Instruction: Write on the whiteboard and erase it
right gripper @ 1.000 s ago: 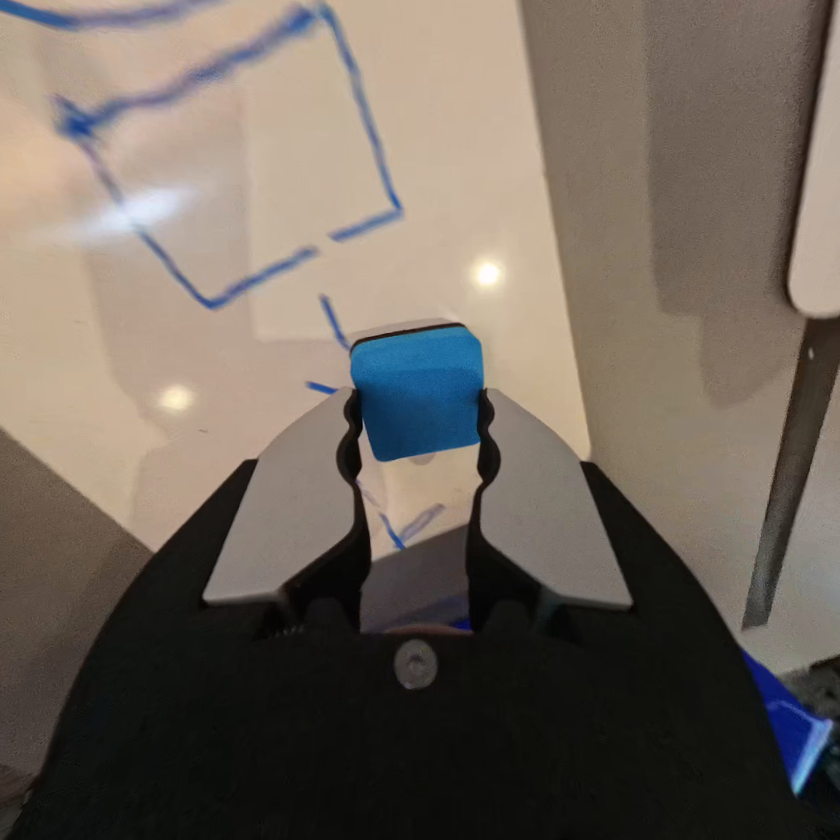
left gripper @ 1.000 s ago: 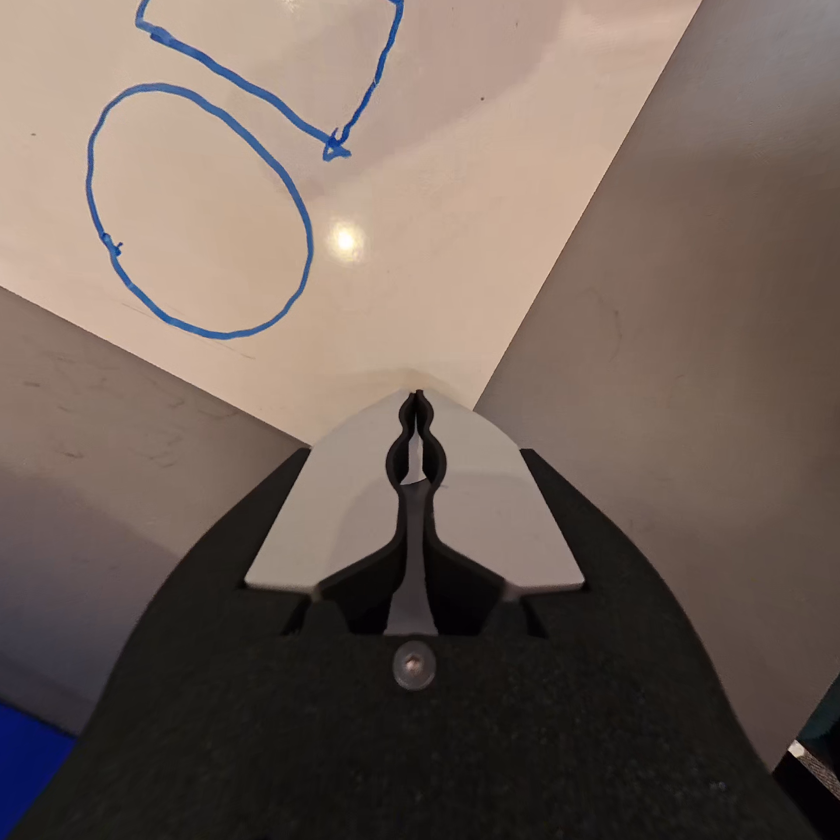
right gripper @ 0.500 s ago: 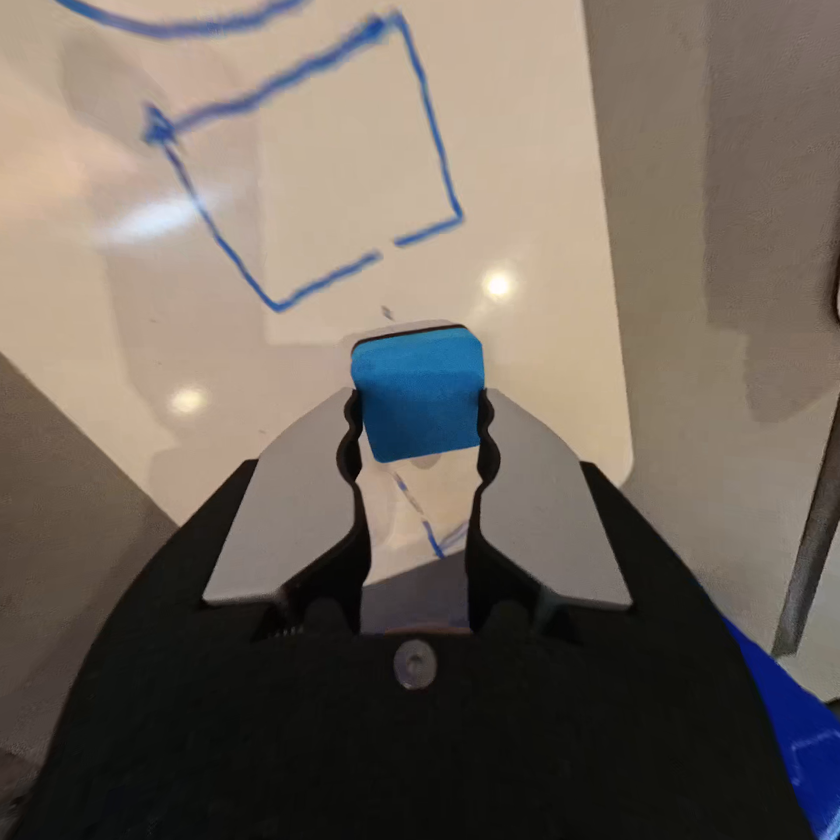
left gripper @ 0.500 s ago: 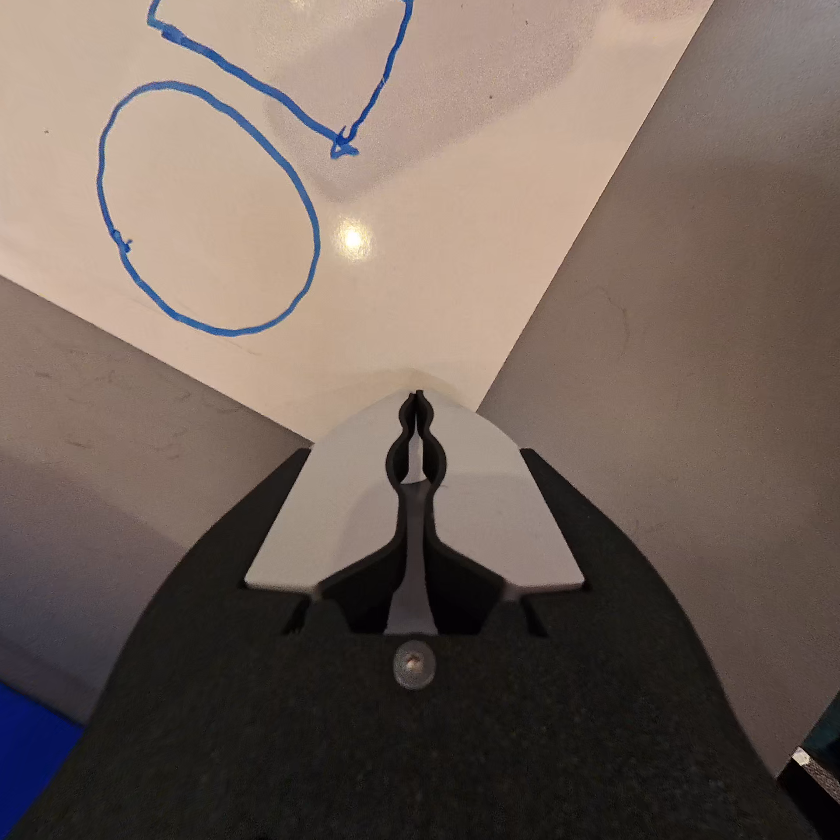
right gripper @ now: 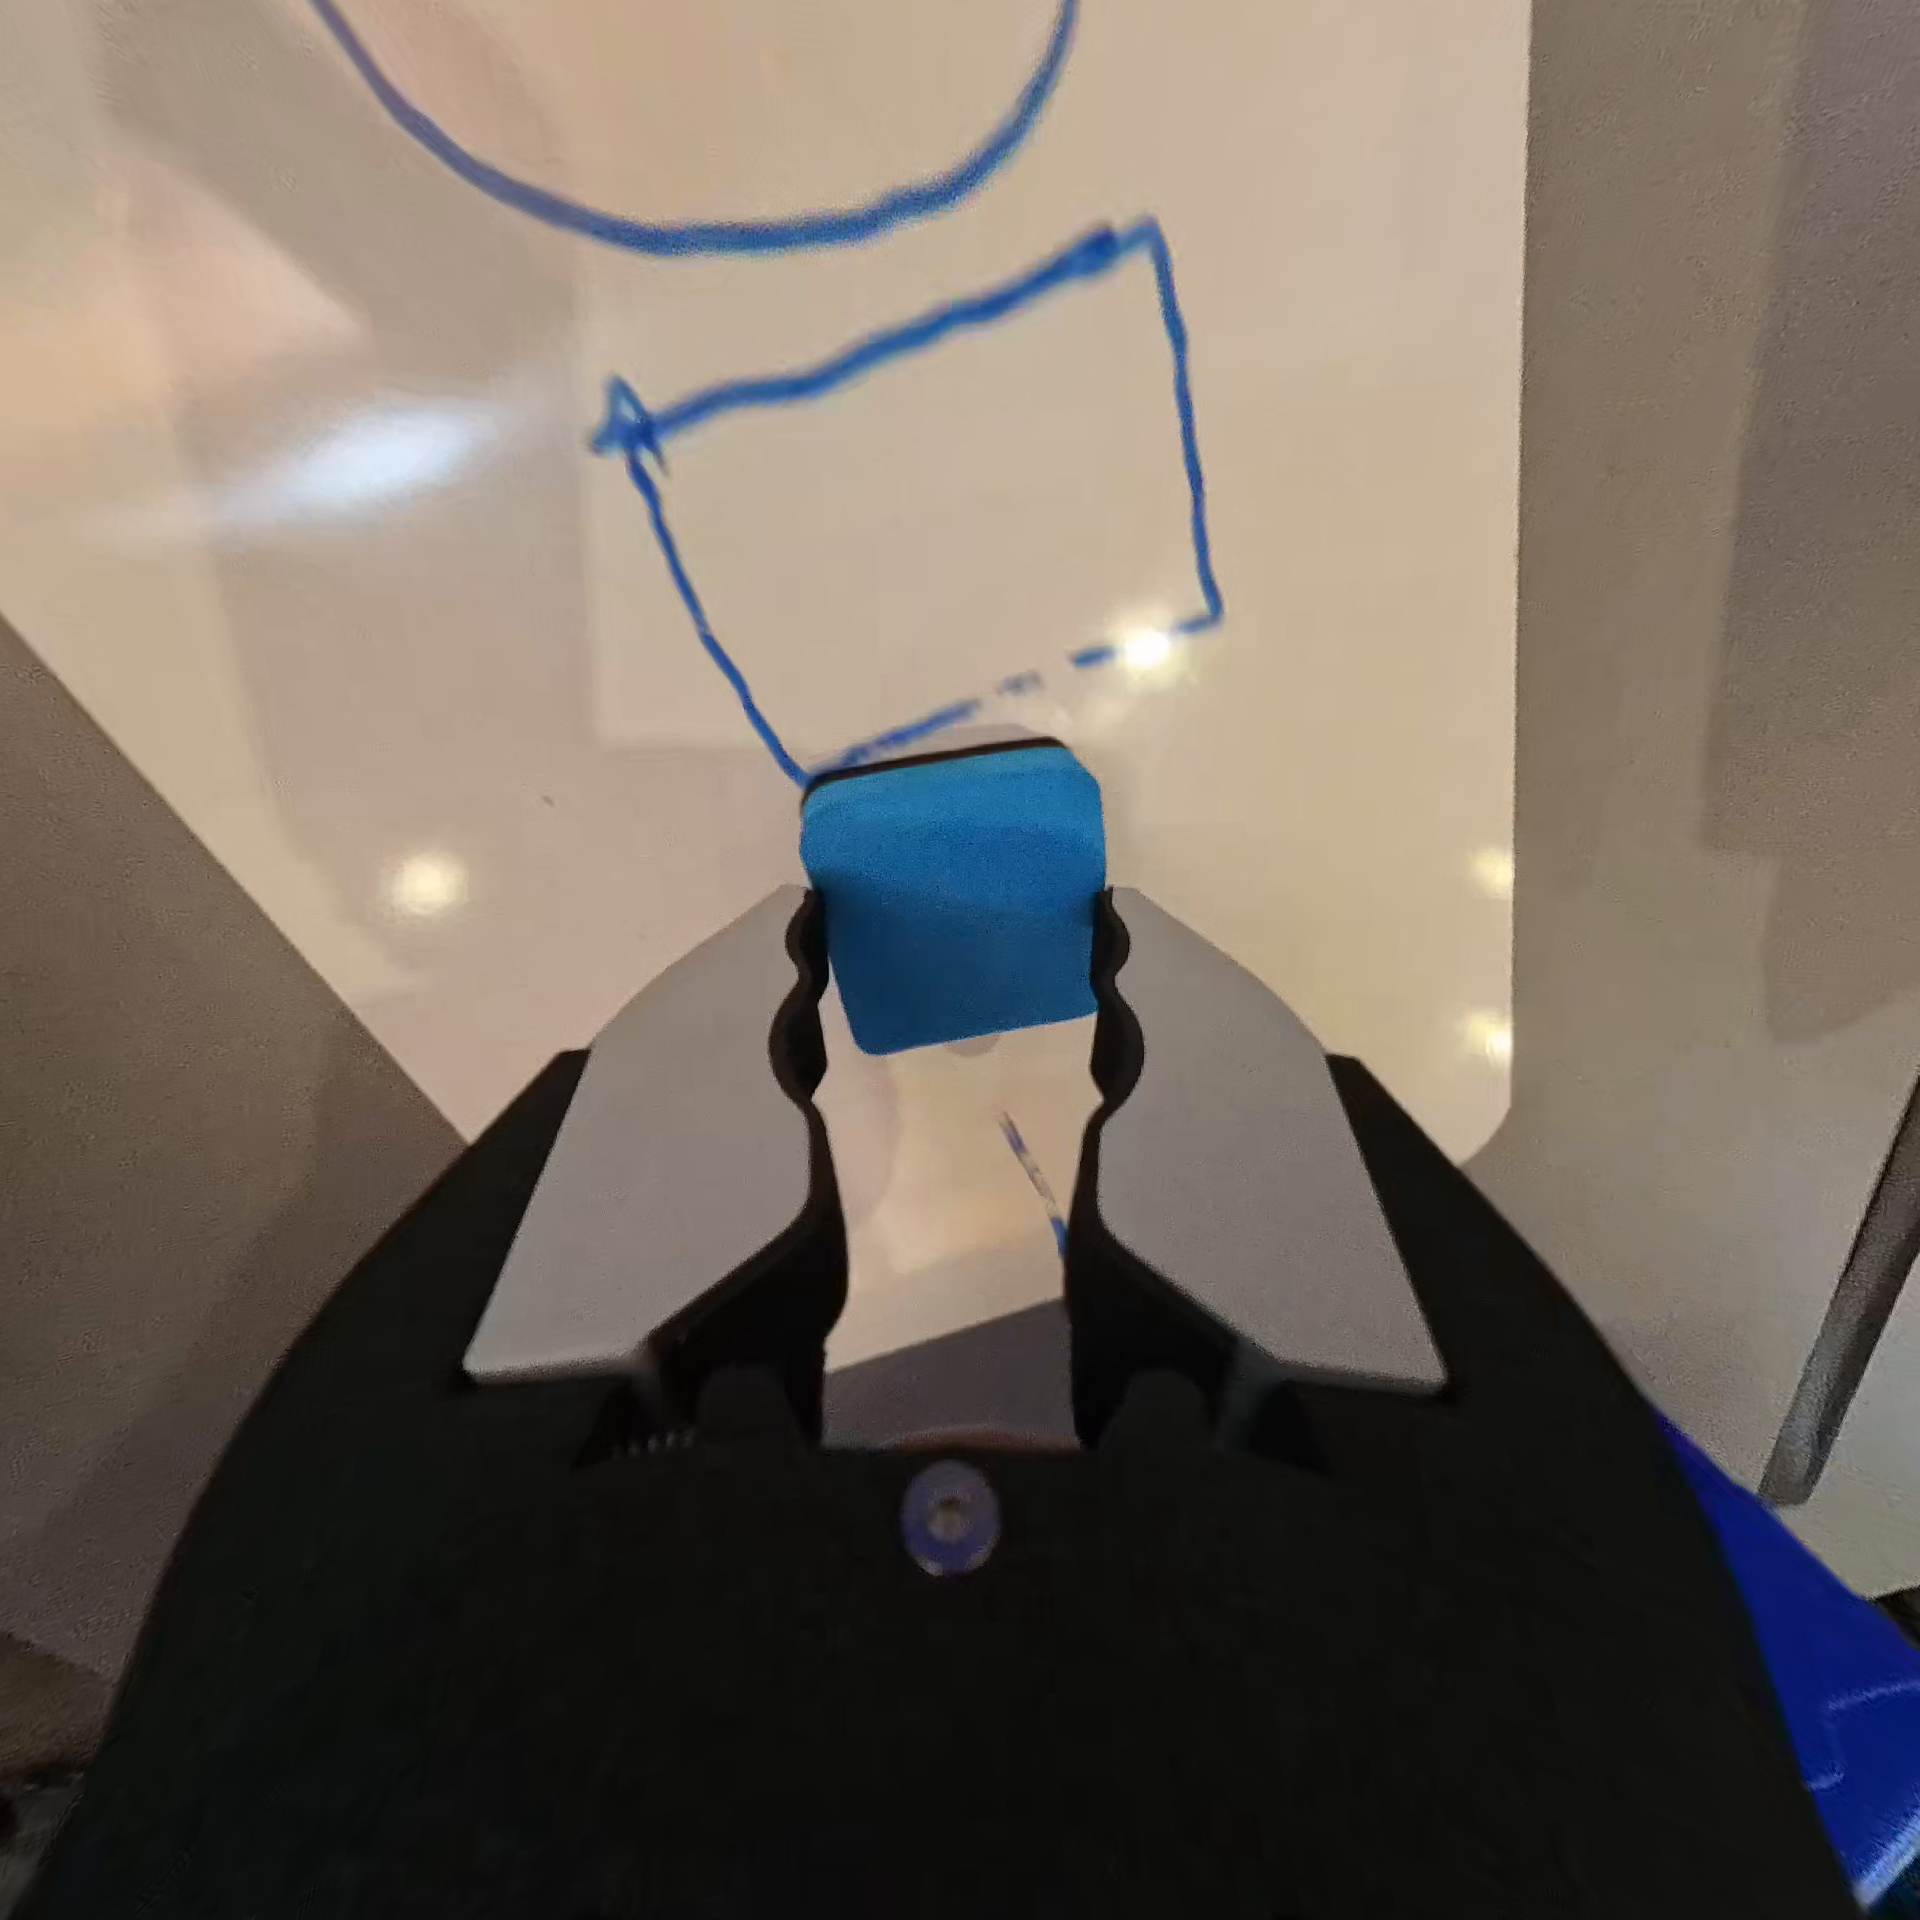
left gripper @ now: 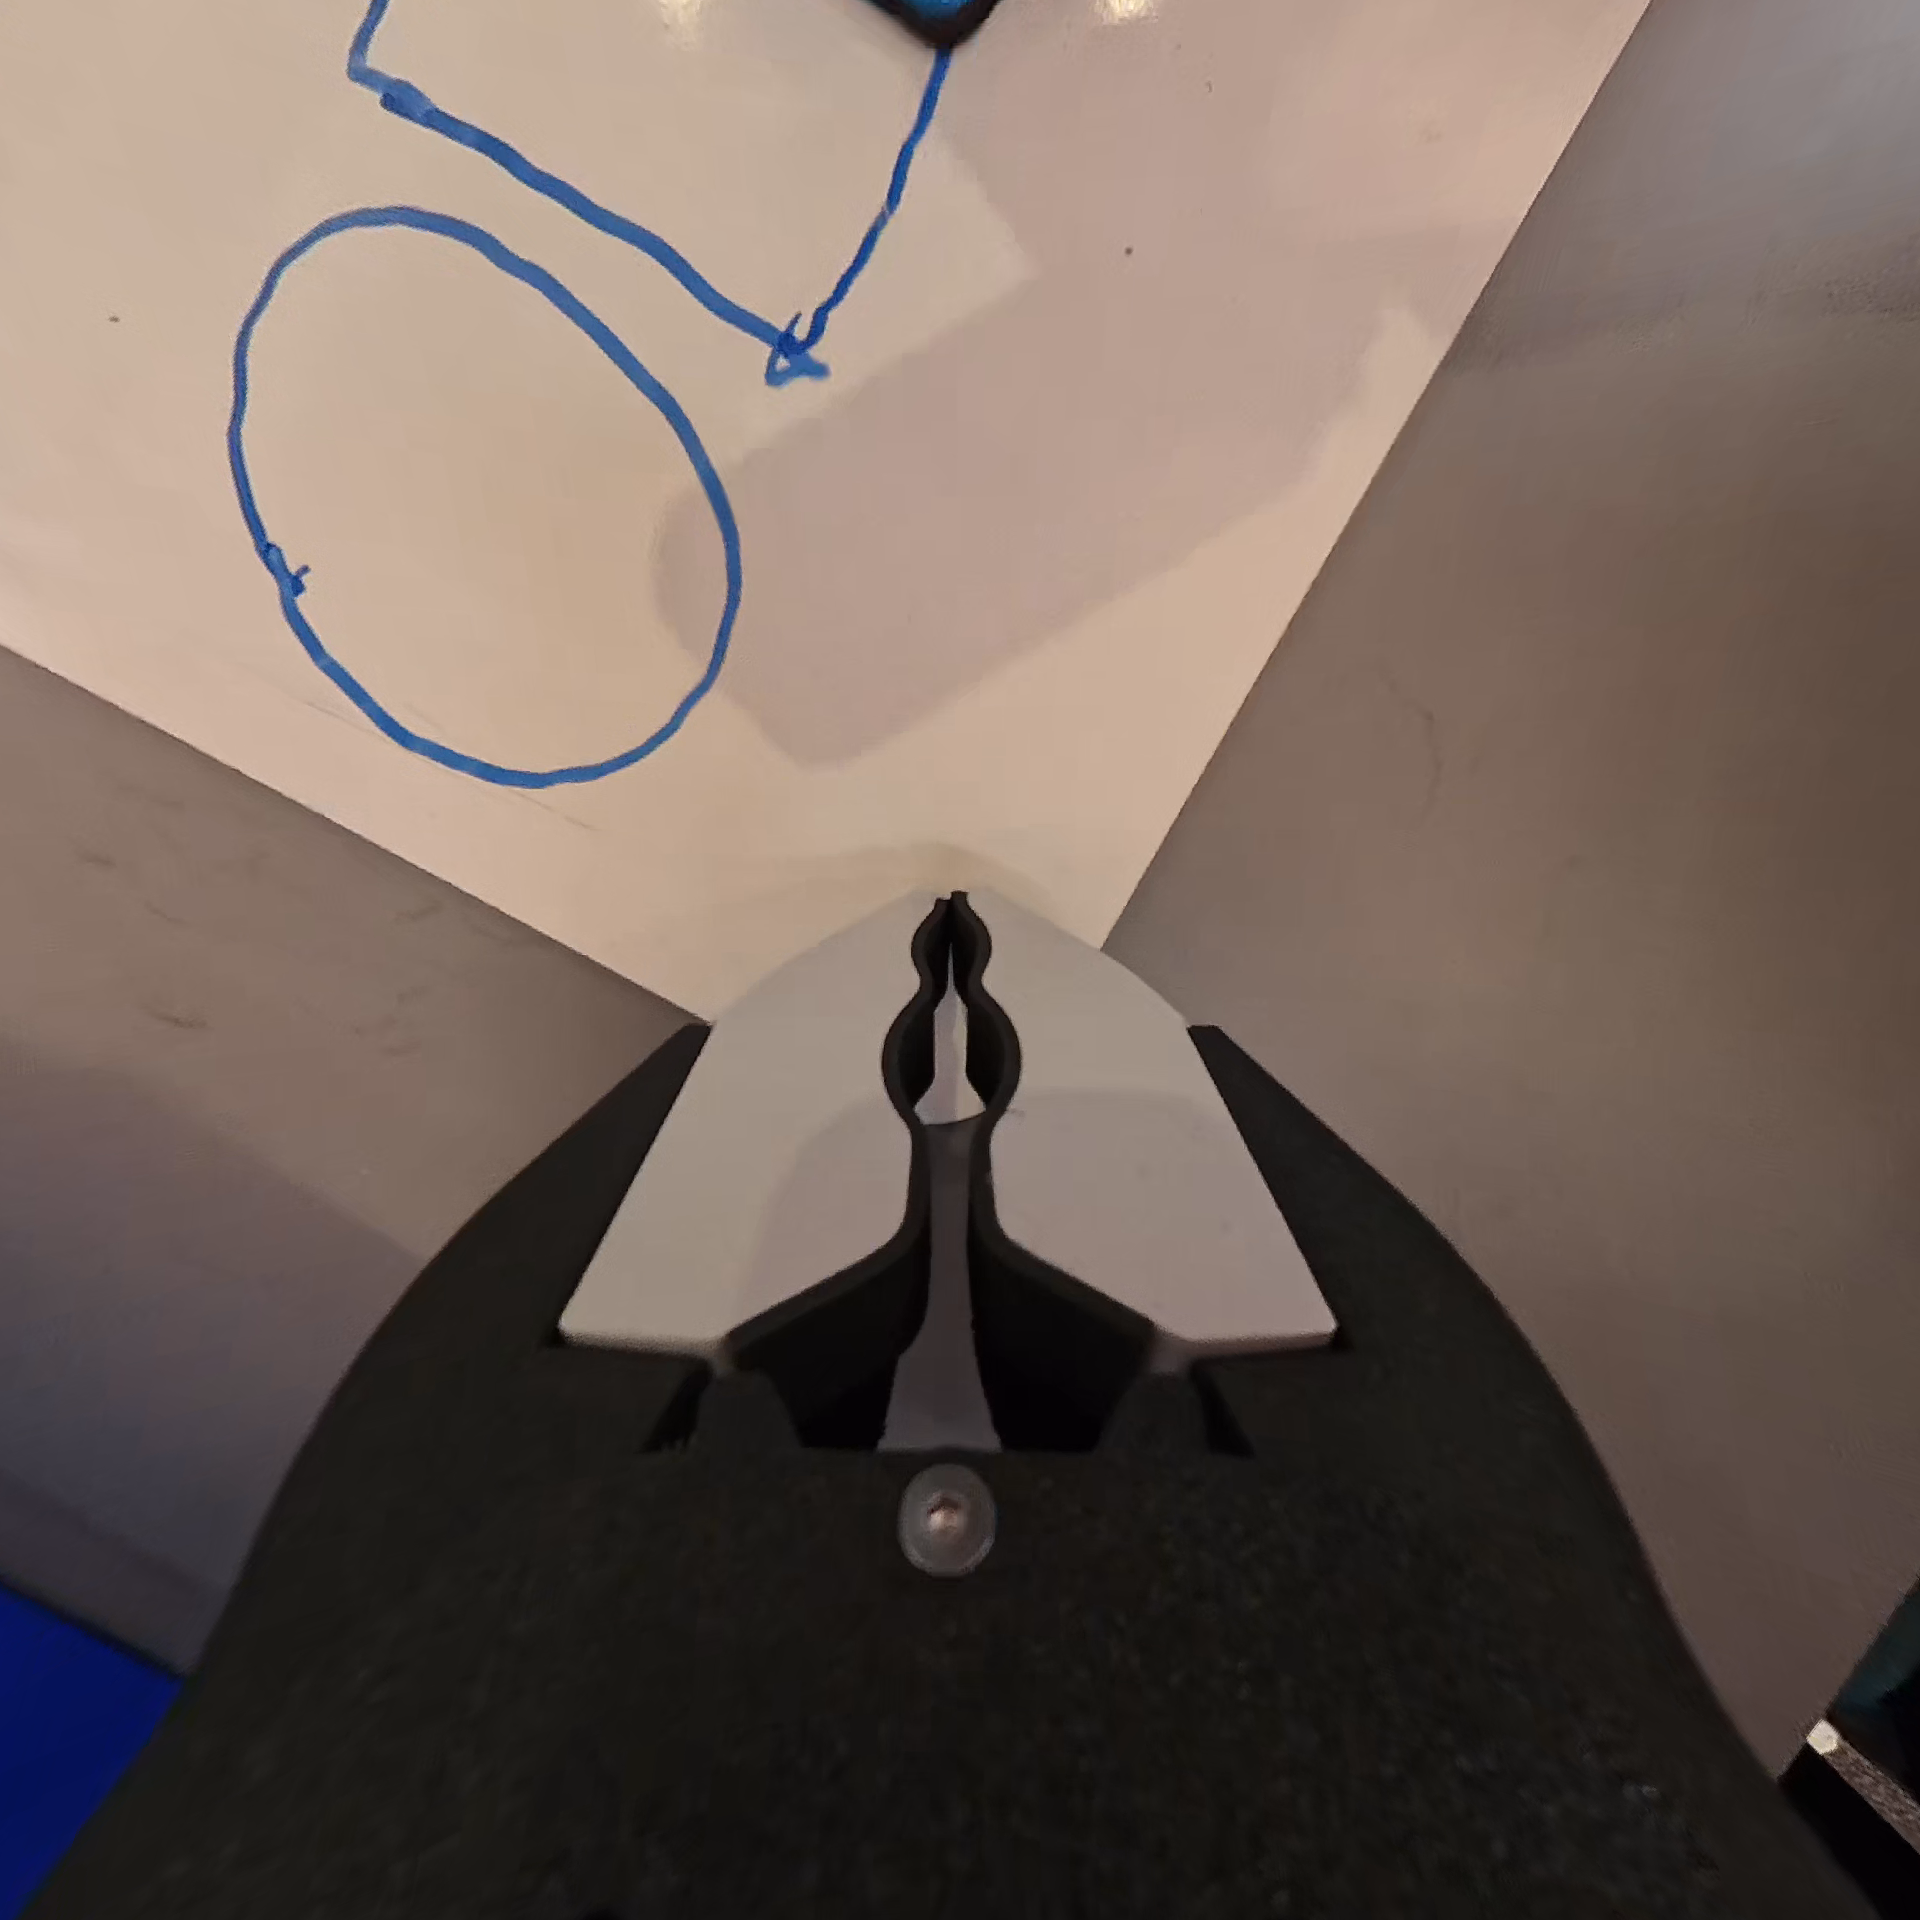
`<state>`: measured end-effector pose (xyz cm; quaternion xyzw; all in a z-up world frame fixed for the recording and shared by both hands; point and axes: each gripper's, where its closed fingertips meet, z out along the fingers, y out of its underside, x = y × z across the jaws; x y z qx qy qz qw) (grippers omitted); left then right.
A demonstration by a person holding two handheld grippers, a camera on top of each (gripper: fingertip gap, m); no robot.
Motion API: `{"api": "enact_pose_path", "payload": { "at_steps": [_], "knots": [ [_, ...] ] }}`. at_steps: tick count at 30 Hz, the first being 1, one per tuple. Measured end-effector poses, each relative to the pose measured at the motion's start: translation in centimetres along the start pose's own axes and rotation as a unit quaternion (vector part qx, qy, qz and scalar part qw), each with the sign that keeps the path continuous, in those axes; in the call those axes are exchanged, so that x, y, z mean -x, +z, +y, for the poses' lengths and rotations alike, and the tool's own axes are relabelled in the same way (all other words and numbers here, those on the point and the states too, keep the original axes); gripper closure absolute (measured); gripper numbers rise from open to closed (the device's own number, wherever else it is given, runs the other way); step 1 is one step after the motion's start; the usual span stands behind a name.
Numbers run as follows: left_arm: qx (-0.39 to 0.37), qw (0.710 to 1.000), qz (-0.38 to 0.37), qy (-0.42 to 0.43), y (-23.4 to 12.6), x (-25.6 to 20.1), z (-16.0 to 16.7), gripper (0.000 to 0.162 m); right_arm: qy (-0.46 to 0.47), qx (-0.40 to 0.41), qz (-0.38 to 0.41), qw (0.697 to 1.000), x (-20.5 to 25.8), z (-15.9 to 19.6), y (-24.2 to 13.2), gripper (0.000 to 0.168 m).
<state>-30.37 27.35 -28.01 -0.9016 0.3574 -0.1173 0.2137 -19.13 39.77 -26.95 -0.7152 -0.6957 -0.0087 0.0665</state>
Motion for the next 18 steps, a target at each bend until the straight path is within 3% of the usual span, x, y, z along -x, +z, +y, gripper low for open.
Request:
{"api": "enact_pose_path", "payload": {
  "at_steps": [5,7,11,13,16,18],
  "knots": [
    [-0.006,1.0,-0.001,0.002,0.0,-0.2,0.0,0.162,0.126,0.044,0.007,0.991,-4.6,9.8,-0.3,0.119],
    [-0.007,1.0,0.003,0.001,-0.1,-0.3,0.2,0.162,0.121,0.038,0.018,0.992,-4.0,9.3,-0.3,0.119],
    [0.001,1.0,-0.002,0.004,0.0,-0.2,0.1,0.162,0.041,0.02,0.012,0.999,0.0,3.8,-0.3,0.12],
    [0.004,1.0,-0.007,0.007,0.0,-0.2,0.0,0.162,0.061,0.033,0.012,0.998,-0.5,5.6,-0.4,0.12],
    [0.0,1.0,-0.009,0.009,0.0,-0.3,0.0,0.162,0.149,0.055,0.011,0.987,-3.3,11.7,-0.6,0.12],
    [-0.004,1.0,-0.003,0.006,0.0,-0.5,0.1,0.162,0.165,0.048,0.013,0.985,-3.6,12.3,-0.6,0.119]
  ]
}}
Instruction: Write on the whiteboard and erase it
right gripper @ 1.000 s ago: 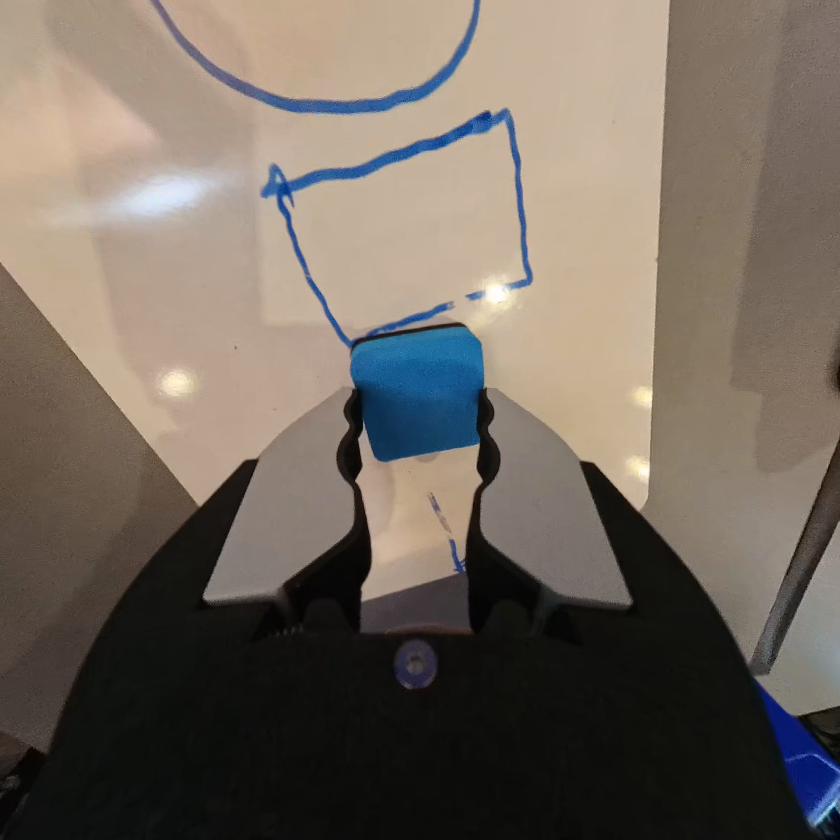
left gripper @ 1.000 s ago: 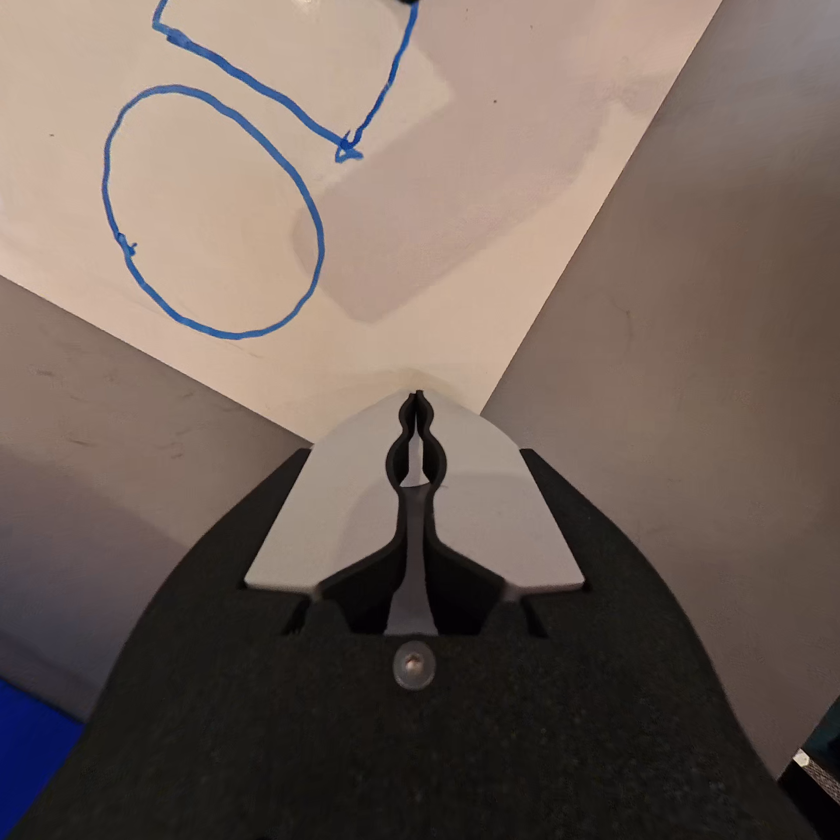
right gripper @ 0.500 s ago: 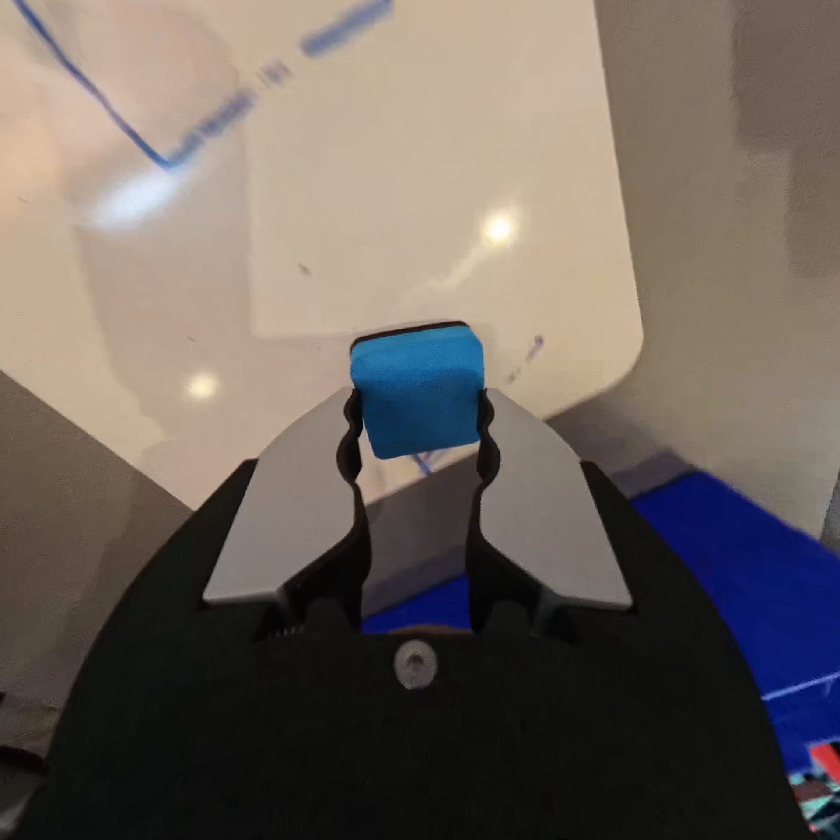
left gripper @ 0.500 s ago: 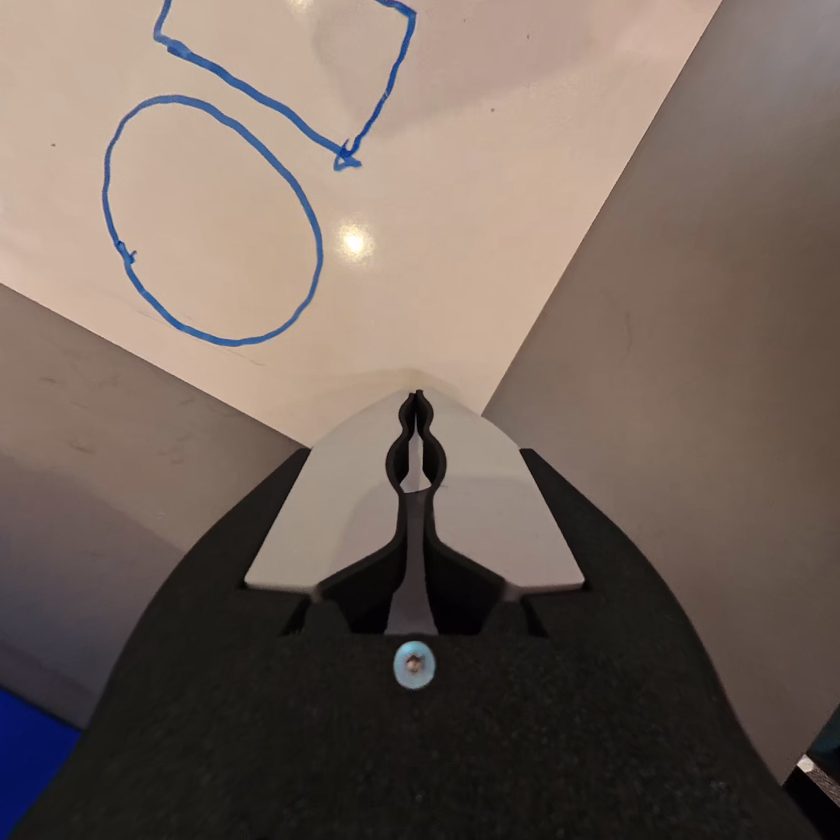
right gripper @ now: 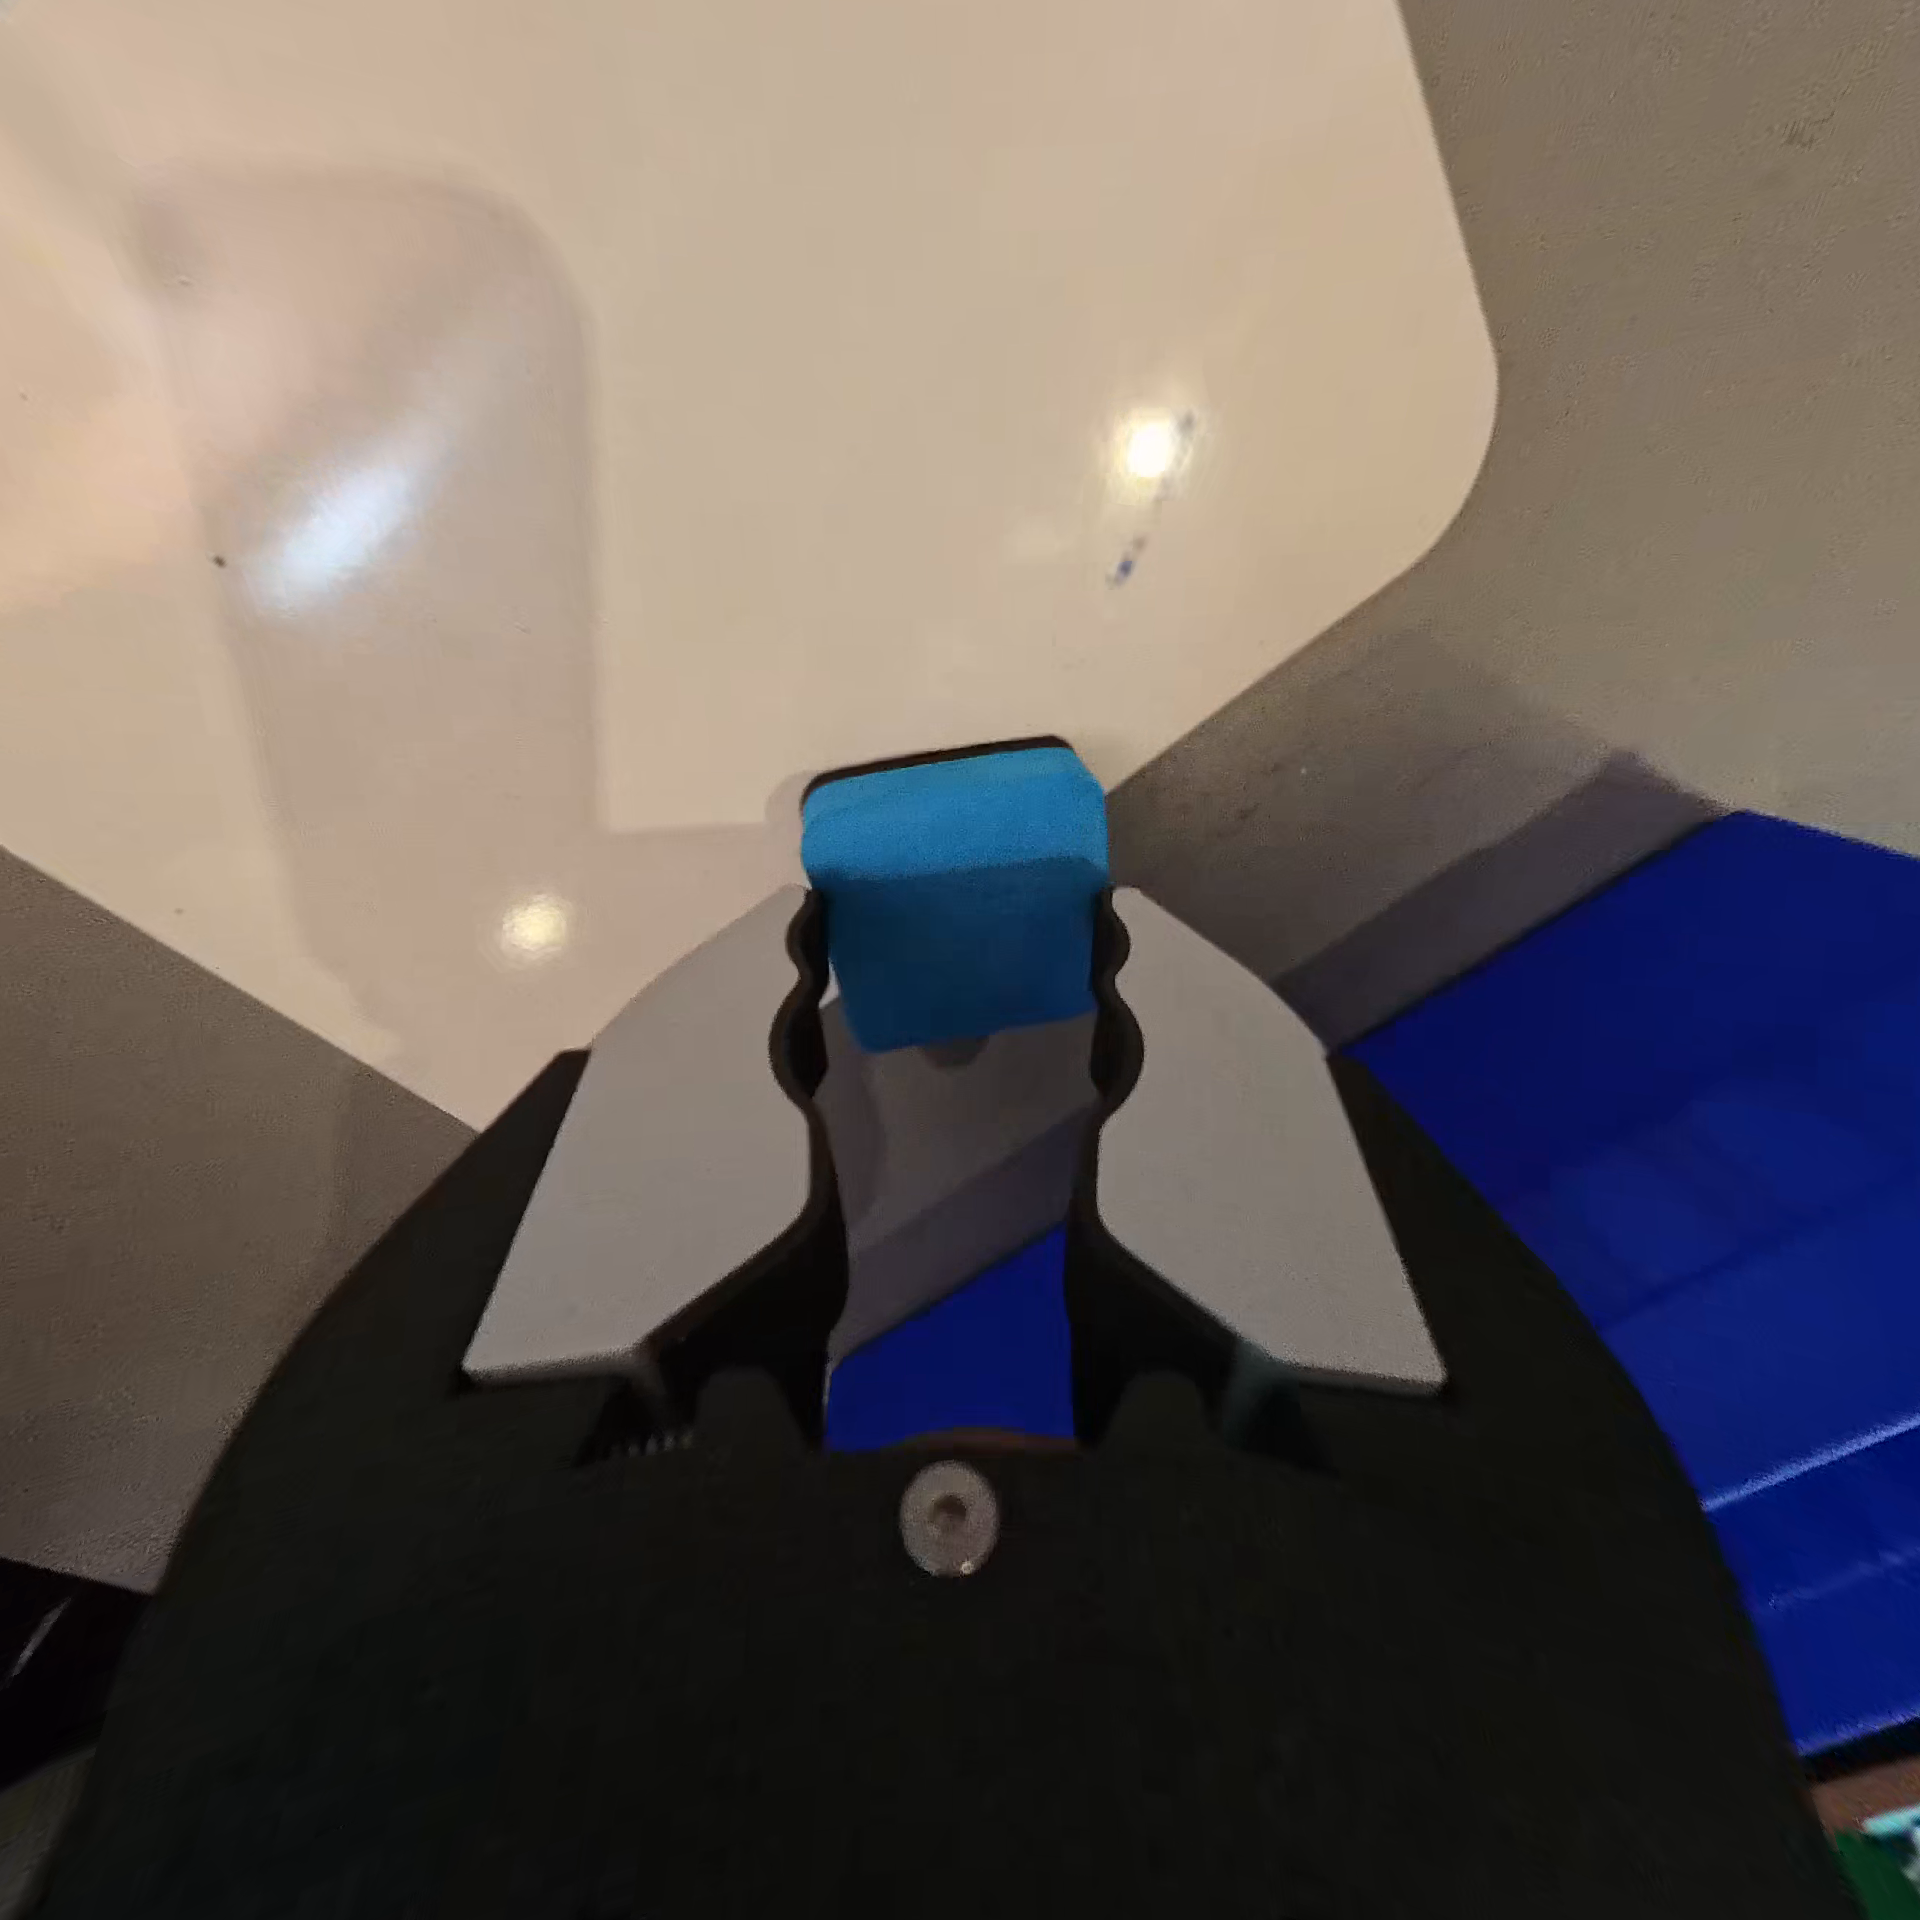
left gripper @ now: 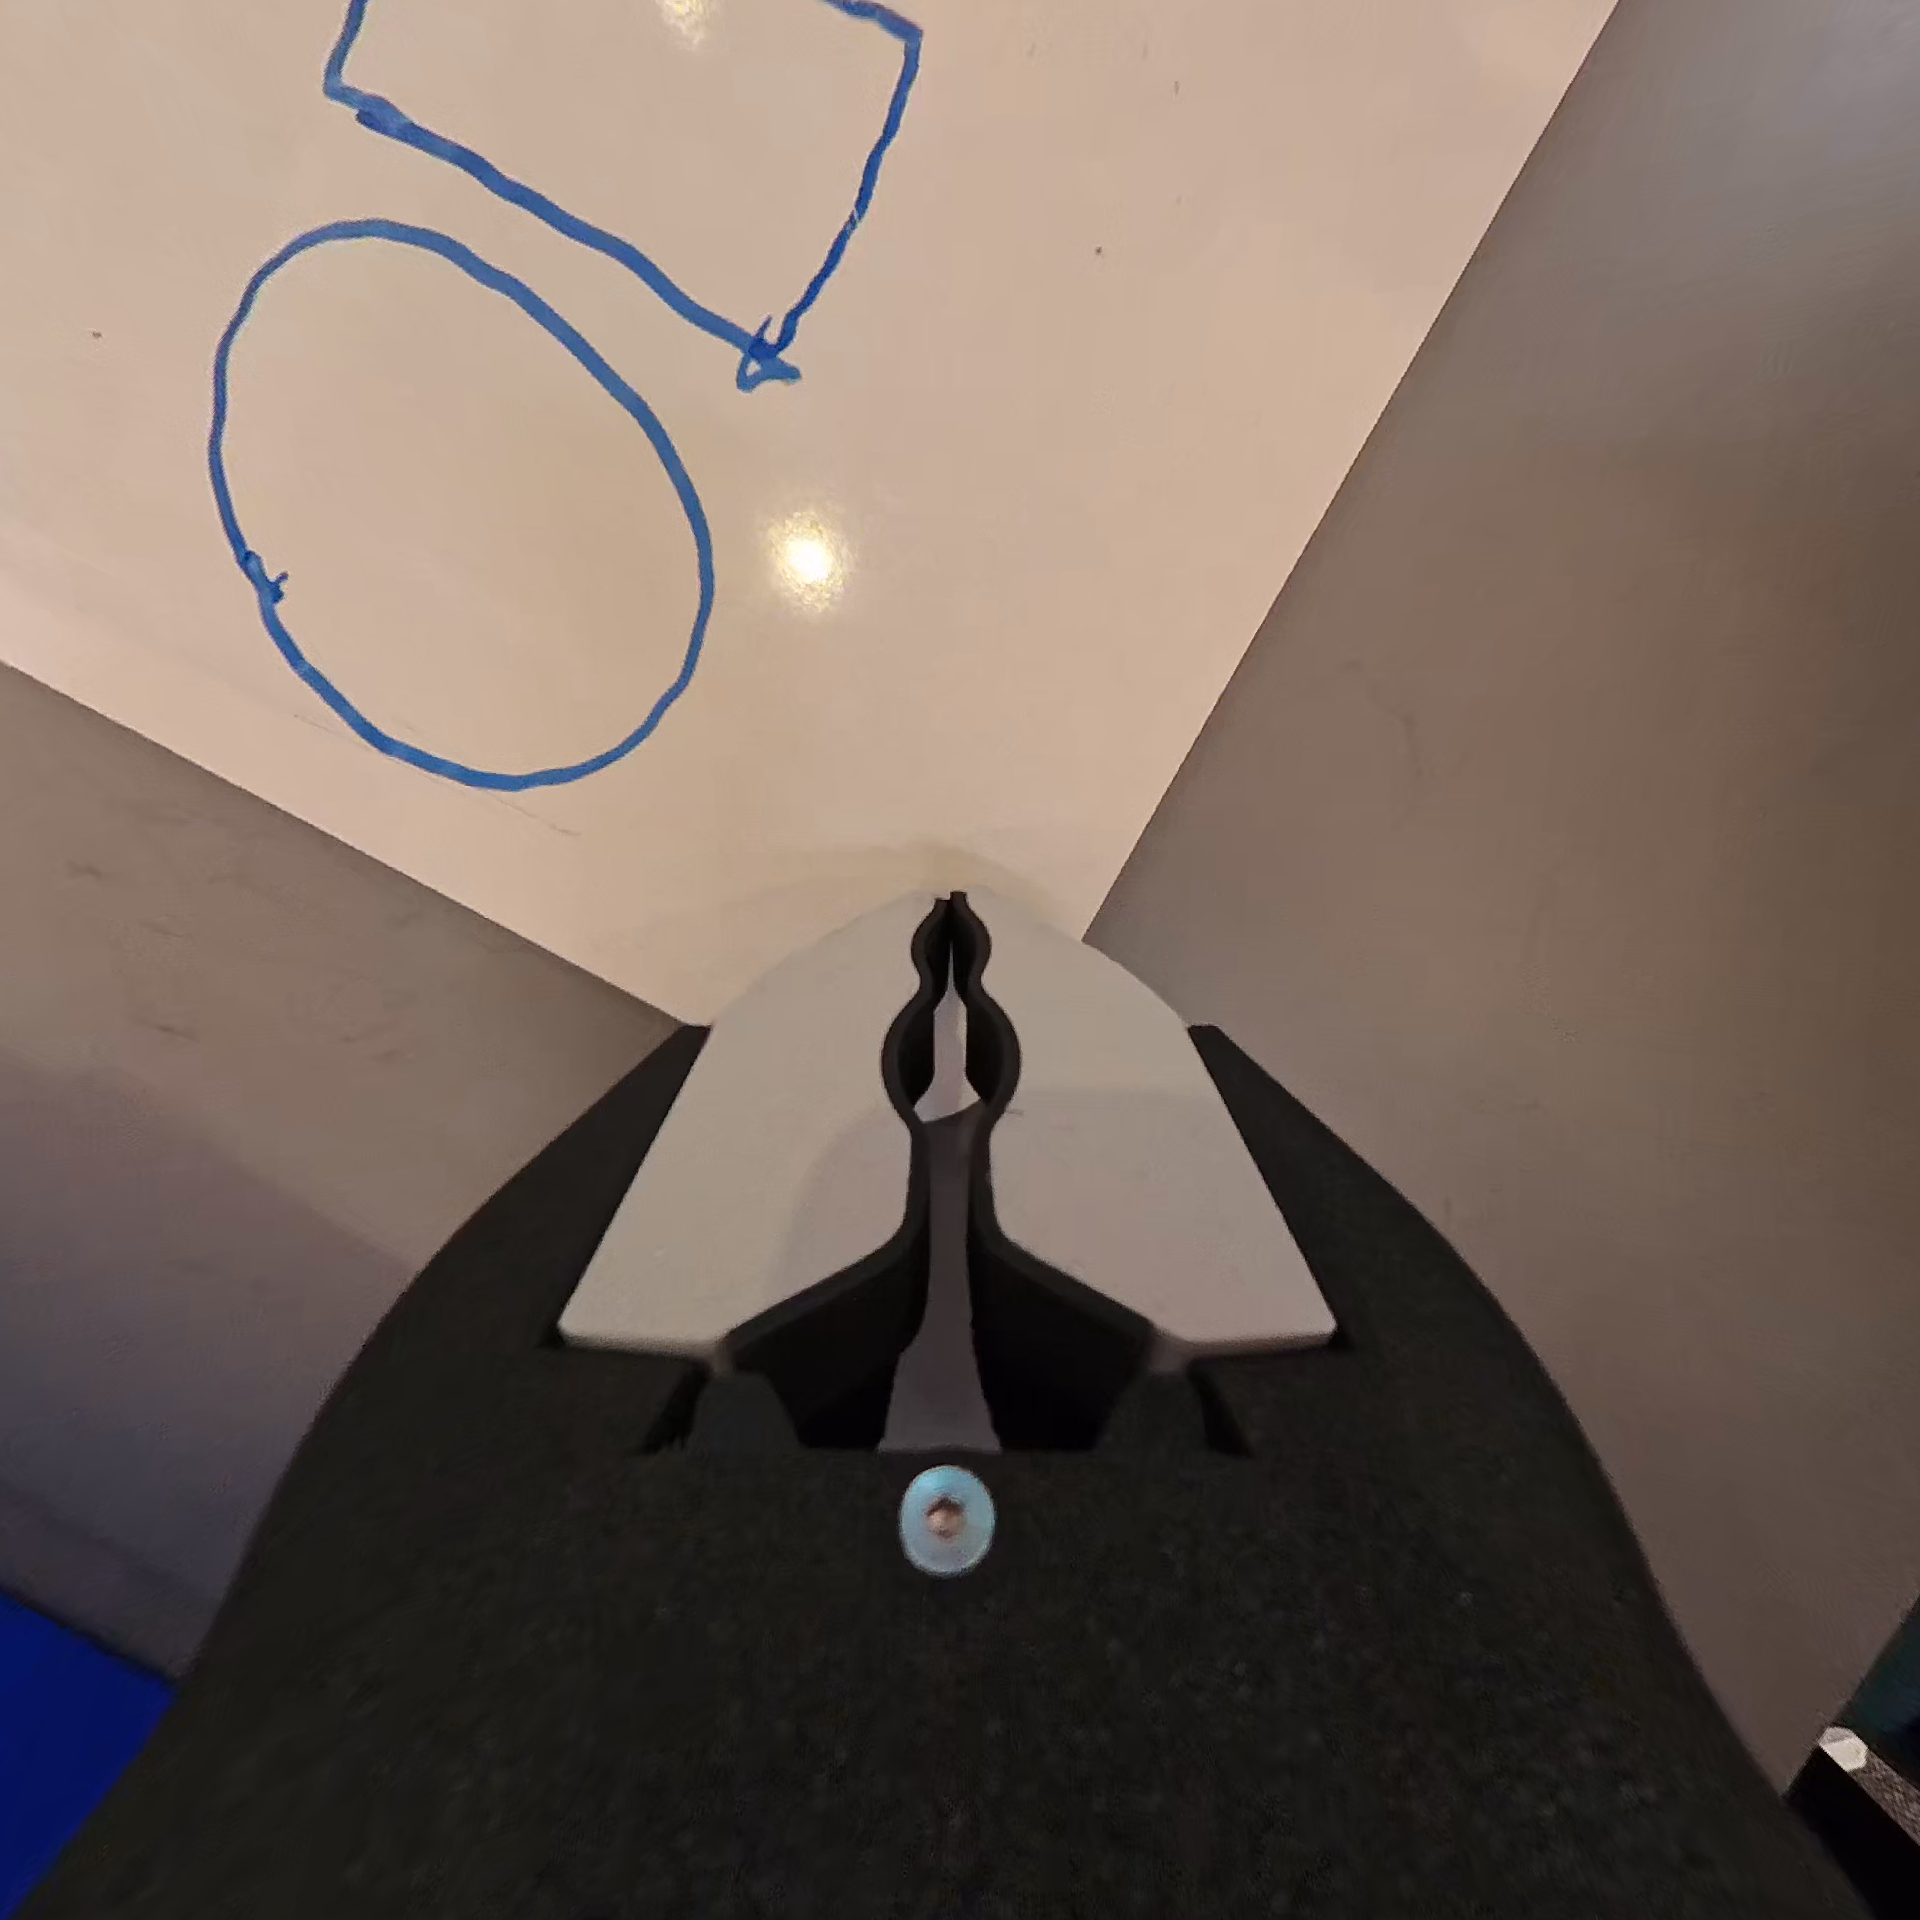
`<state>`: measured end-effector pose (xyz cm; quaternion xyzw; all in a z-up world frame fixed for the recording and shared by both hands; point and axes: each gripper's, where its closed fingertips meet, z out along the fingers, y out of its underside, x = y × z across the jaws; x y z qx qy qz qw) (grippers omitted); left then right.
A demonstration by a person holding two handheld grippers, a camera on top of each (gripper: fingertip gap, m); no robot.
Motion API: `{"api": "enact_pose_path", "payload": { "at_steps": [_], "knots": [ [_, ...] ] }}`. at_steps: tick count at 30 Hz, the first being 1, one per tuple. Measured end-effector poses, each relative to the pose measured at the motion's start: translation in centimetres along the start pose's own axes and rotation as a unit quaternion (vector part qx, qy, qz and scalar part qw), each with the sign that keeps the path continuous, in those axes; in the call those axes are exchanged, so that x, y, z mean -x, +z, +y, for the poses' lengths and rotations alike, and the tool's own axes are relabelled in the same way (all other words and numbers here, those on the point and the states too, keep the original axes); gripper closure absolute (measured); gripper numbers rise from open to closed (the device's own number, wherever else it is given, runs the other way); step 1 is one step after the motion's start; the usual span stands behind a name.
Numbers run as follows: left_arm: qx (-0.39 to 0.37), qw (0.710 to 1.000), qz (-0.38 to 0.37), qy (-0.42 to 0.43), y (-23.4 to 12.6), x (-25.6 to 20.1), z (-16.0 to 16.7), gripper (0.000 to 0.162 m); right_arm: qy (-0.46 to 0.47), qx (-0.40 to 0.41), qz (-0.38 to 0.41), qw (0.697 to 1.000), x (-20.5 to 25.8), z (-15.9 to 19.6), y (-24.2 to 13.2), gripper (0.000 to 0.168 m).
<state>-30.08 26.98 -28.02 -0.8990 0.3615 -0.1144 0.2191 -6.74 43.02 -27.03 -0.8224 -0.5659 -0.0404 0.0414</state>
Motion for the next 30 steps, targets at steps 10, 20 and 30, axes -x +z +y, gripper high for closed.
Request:
{"api": "enact_pose_path", "payload": {
  "at_steps": [10,20,30],
  "knots": [
    [0.001,1.0,0.002,0.001,0.1,0.1,-0.1,0.162,-0.002,0.006,0.0,1.0,-1.9,-1.9,0.2,0.12],
    [-0.004,1.0,0.005,-0.005,0.1,0.3,-0.2,0.162,0.018,0.016,-0.004,1.0,-5.2,-5.6,0.6,0.12],
    [-0.008,1.0,0.015,-0.011,0.0,0.1,-0.1,0.162,0.014,0.008,0.005,1.0,-6.2,-6.2,0.8,0.12]
  ]
}}
